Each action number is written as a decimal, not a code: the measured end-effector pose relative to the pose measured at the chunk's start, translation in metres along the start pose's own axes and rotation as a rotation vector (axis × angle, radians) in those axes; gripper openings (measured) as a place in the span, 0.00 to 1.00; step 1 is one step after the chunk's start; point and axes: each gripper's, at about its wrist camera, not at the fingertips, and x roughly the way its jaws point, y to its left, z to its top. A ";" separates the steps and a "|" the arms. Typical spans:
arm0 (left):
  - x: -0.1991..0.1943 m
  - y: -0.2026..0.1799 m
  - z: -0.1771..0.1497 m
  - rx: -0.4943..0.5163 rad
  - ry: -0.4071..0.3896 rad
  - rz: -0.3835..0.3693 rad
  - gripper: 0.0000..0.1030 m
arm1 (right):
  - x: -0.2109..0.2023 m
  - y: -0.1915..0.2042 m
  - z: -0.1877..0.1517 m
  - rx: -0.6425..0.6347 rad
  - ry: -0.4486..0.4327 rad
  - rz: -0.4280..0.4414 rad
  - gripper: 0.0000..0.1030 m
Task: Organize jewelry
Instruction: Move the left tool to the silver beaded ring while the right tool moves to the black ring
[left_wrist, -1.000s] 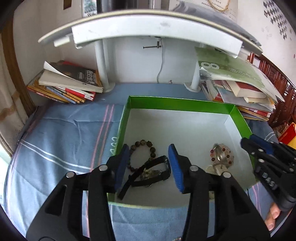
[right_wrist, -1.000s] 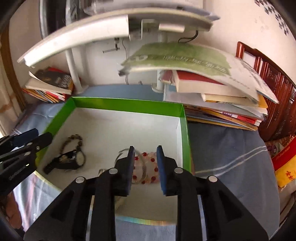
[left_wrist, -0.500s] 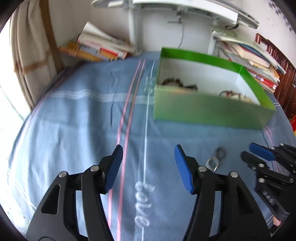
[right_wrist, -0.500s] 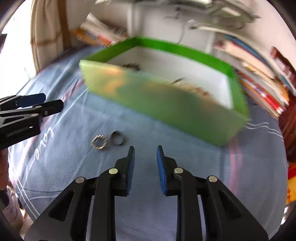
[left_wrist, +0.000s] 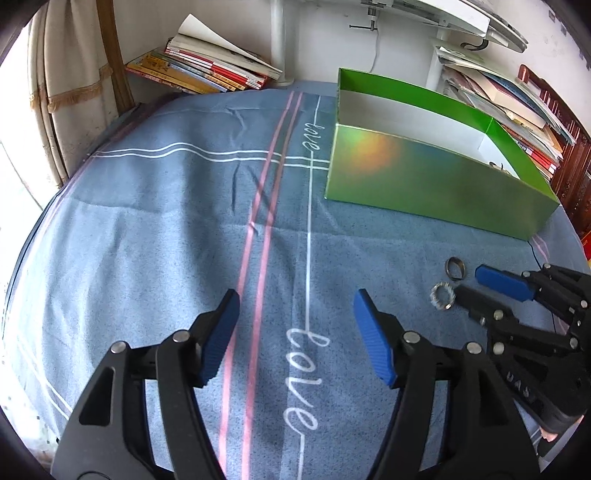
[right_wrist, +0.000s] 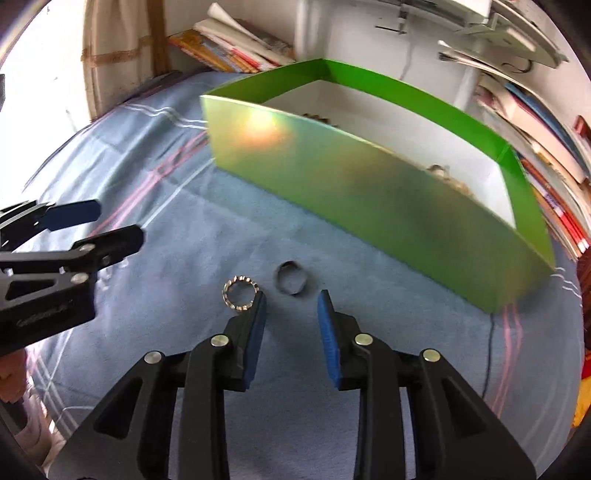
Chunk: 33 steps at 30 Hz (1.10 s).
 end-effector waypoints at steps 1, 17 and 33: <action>0.000 0.000 0.000 -0.002 0.000 0.002 0.63 | 0.001 0.002 0.001 -0.007 -0.003 -0.007 0.32; -0.008 -0.039 -0.010 0.113 -0.041 -0.079 0.71 | -0.008 -0.020 -0.015 0.083 -0.002 0.030 0.08; 0.019 -0.092 -0.008 0.231 -0.028 -0.121 0.50 | -0.020 -0.079 -0.037 0.259 0.029 -0.039 0.18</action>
